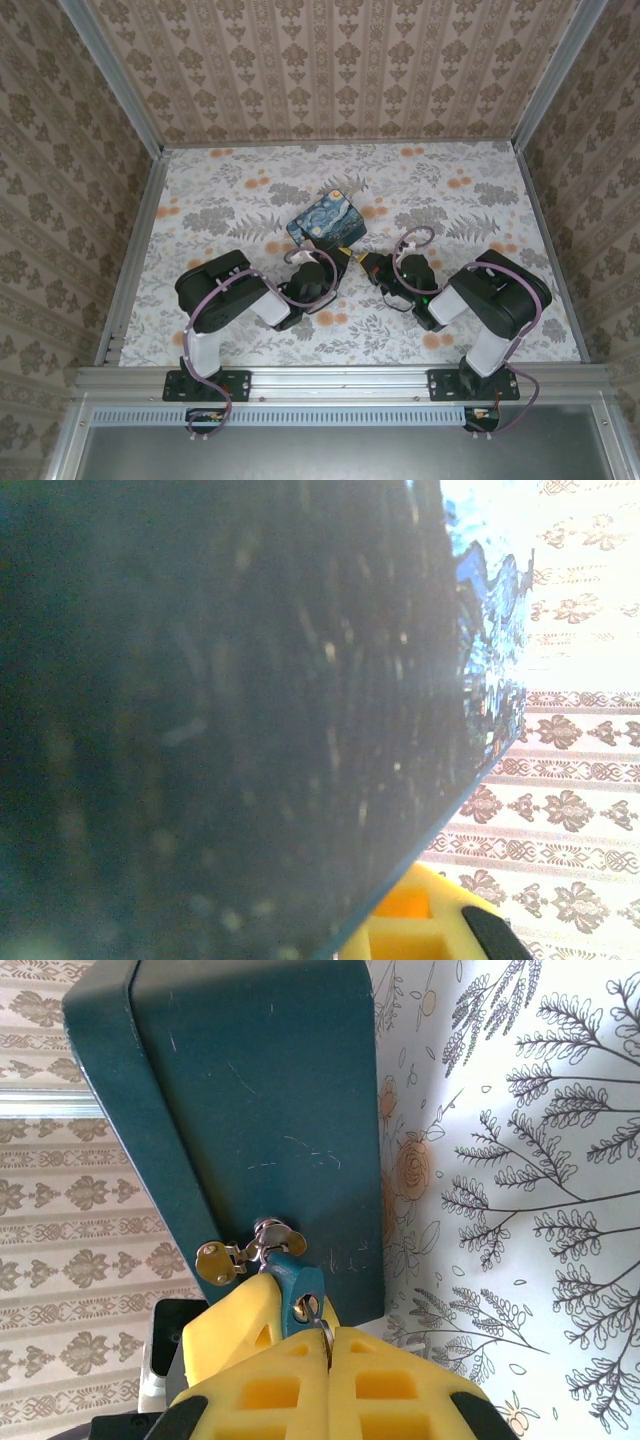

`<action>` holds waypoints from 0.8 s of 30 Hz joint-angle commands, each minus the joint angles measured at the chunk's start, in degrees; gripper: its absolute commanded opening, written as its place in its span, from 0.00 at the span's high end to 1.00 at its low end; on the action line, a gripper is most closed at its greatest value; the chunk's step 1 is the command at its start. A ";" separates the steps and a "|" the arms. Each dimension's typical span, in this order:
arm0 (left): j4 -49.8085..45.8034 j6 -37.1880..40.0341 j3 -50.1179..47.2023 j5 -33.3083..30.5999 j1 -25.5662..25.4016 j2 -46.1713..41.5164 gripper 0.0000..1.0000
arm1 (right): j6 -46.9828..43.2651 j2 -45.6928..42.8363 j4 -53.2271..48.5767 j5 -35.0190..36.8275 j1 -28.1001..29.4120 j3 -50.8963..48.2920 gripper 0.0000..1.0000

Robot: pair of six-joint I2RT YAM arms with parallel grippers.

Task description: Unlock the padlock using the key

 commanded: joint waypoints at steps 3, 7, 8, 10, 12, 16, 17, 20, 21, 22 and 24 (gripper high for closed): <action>-1.74 -2.91 0.45 6.08 -1.78 0.10 1.00 | -6.13 -0.95 3.66 0.25 0.89 1.83 1.00; -2.06 -2.82 0.22 6.04 -1.73 -0.09 1.00 | -9.81 -1.71 3.32 0.16 0.79 1.68 1.00; -2.05 -2.88 0.16 6.01 -1.80 -0.09 1.00 | -10.58 -1.86 3.25 0.16 0.79 1.58 1.00; -2.01 -3.03 0.07 5.96 -1.72 0.00 1.00 | -12.03 -2.07 3.47 0.00 0.79 1.53 1.00; -1.97 -3.03 -0.02 5.91 -1.82 0.04 1.00 | -13.85 -2.57 3.76 -0.52 0.79 1.57 1.00; -1.95 -3.04 -0.03 5.90 -1.73 0.17 1.00 | -16.62 -4.20 2.81 -1.13 0.79 1.48 1.00; -1.93 -3.08 -0.07 5.84 -1.79 0.24 1.00 | -17.15 -4.64 2.56 -1.39 0.86 1.48 1.00; -1.80 -3.10 -0.10 5.82 -1.66 0.35 1.00 | -18.37 -5.70 1.93 -2.27 1.02 1.48 1.00; -1.77 -3.13 -0.09 5.82 -1.74 0.44 1.00 | -18.53 -5.99 1.69 -2.56 1.05 1.56 1.00; -1.75 -3.11 -0.07 5.82 -1.75 0.44 1.00 | -18.52 -6.19 1.29 -2.65 1.06 1.57 1.00; -1.69 -3.09 0.11 5.82 -1.72 0.54 1.00 | -18.18 -6.24 0.86 -2.57 1.06 1.47 1.00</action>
